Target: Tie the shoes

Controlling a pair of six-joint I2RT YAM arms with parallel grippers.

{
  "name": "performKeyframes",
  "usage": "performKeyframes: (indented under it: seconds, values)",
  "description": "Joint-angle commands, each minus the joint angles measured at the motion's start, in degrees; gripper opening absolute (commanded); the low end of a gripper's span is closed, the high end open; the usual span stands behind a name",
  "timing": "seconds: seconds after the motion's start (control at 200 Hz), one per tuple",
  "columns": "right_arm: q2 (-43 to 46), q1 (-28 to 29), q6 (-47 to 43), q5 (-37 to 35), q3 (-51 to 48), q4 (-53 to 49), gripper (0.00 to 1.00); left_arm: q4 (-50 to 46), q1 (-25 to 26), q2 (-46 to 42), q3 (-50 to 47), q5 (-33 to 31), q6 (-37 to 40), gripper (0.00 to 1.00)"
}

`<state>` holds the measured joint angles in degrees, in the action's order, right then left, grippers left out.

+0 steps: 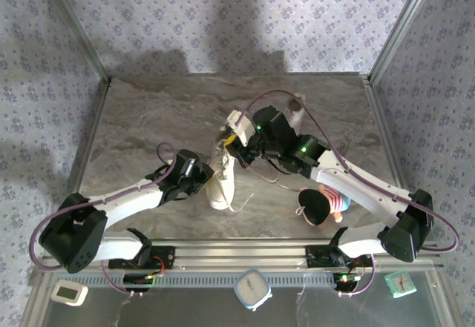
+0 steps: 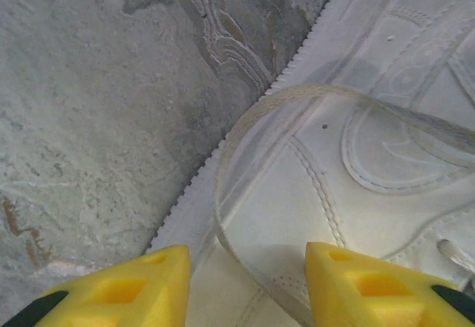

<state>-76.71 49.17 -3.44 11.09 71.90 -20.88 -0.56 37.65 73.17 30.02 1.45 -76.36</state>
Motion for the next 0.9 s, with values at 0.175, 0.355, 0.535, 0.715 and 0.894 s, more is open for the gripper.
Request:
performKeyframes:
  seconds: [0.175,0.355,0.535,0.715,0.894]
  values:
    - [0.44,0.63,-0.69,-0.86,0.70,-0.65,0.00,4.23,0.36,4.14,2.13,0.05,-0.05,0.33]
    - [1.13,0.95,-0.69,-1.70,0.18,-0.94,0.00,3.31,0.32,5.16,3.62,-0.34,2.00,0.18]
    - [1.51,1.20,0.34,-2.71,-0.36,-0.43,0.00,0.25,0.38,2.42,4.61,-3.19,5.47,0.06]
    - [1.75,2.23,1.10,-4.90,-0.54,0.04,0.00,-1.62,0.26,-0.84,4.96,-4.89,10.41,0.00]
    - [1.62,2.51,2.49,-6.17,-0.14,0.62,0.00,-0.39,0.26,-3.06,4.34,-5.02,15.32,0.00]
